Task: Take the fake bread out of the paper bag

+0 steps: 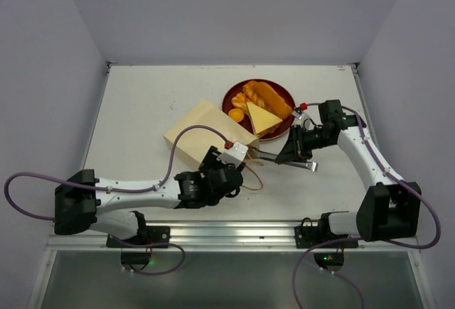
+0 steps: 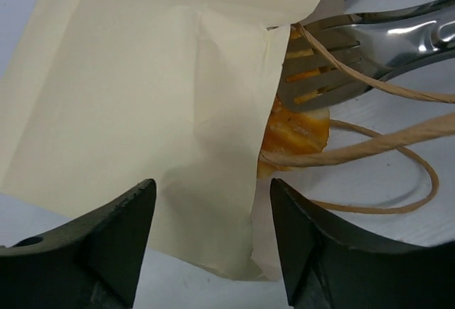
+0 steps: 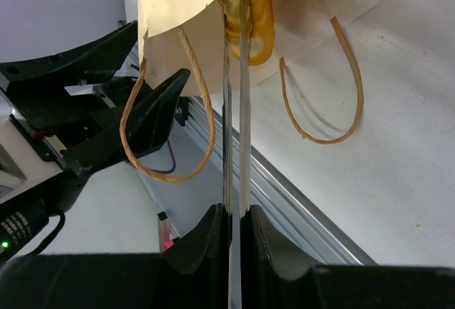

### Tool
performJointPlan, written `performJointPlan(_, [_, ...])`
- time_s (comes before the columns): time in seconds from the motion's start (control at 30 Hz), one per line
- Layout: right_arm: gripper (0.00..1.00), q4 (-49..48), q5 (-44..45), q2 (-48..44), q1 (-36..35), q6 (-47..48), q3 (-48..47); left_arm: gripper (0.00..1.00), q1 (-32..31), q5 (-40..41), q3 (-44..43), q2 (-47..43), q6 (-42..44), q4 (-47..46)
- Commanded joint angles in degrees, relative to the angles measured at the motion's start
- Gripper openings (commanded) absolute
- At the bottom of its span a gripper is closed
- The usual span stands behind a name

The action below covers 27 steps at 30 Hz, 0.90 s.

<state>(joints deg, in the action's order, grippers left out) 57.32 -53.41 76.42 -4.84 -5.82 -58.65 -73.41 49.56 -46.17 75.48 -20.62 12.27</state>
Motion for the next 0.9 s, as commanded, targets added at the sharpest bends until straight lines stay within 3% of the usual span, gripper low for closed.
performJointPlan(0.0, [0.0,6.3,-6.4,-2.0,0.0,8.2,-0.1,0.66,0.2,9.0,-3.4,3.6,-1.4,-2.6])
performJointPlan(0.23, [0.0,6.2,-6.6,-2.9,0.1,7.9,0.2,0.09,3.9,6.4,-4.0,4.5,0.4,-5.1])
performJointPlan(0.33, [0.0,5.9,-7.1,-2.8,0.2,7.5,0.1,0.01,7.7,3.5,-3.1,2.7,2.9,-6.7])
performJointPlan(0.57, [0.0,5.6,-8.7,-1.4,0.2,7.2,-0.2,0.0,17.7,-4.4,-2.2,0.3,7.4,-13.8])
performJointPlan(0.87, [0.0,7.7,-11.3,-1.3,0.2,9.4,-2.3,0.0,25.1,-10.7,-2.5,1.2,7.2,-13.1])
